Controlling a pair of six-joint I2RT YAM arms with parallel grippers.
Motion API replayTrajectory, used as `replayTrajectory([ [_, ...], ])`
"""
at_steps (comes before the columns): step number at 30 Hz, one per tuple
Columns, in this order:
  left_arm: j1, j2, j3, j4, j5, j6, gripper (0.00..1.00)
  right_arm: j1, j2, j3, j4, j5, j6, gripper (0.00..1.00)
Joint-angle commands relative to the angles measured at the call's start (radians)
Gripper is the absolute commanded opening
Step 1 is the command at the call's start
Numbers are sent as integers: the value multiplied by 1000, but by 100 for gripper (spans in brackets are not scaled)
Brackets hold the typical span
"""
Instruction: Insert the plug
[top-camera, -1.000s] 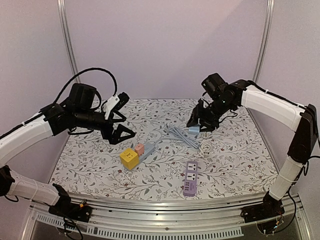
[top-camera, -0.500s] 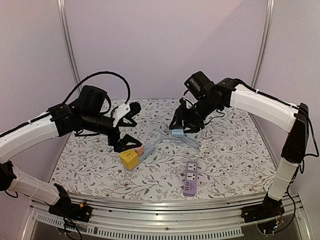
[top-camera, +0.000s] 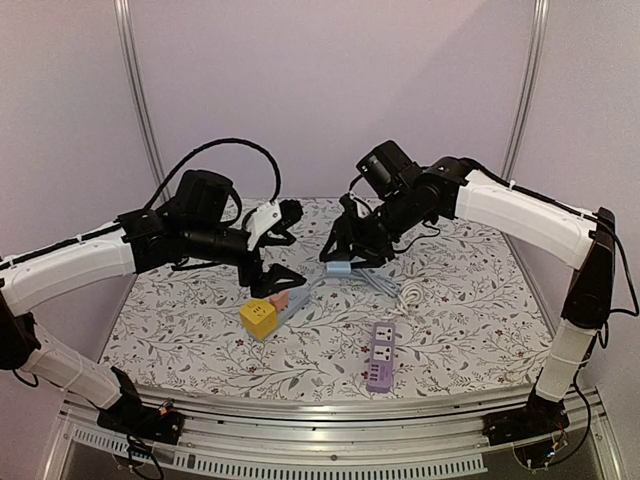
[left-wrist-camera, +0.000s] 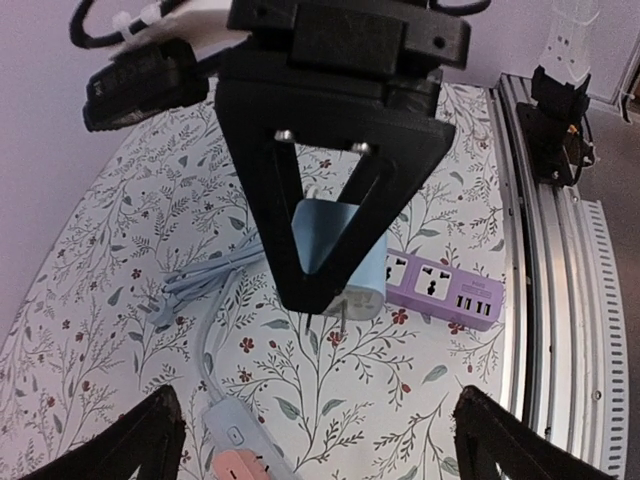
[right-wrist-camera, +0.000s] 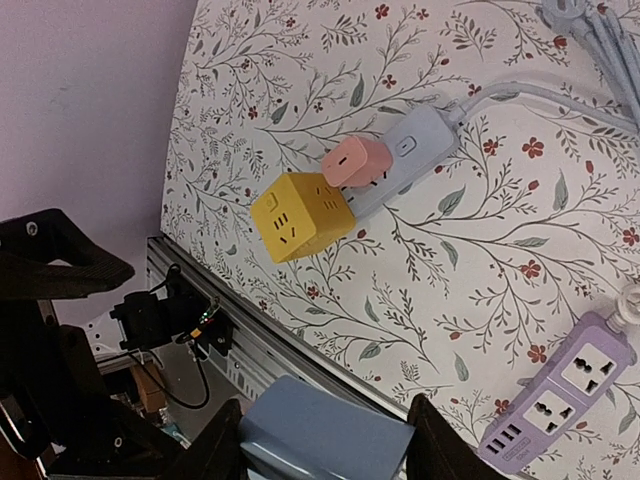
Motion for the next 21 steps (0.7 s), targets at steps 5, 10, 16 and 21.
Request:
replayTrajectory([
  [5, -36, 51, 13, 82, -4, 33, 92, 27, 3, 27, 72, -66, 10, 39],
  [10, -40, 60, 5, 120, -13, 25, 88, 36, -3, 28, 93, -77, 21, 39],
  [16, -45, 63, -3, 157, -31, 9, 80, 45, 0, 27, 99, -80, 32, 39],
  [21, -47, 56, -19, 161, -41, 20, 78, 48, 1, 27, 117, -82, 45, 38],
])
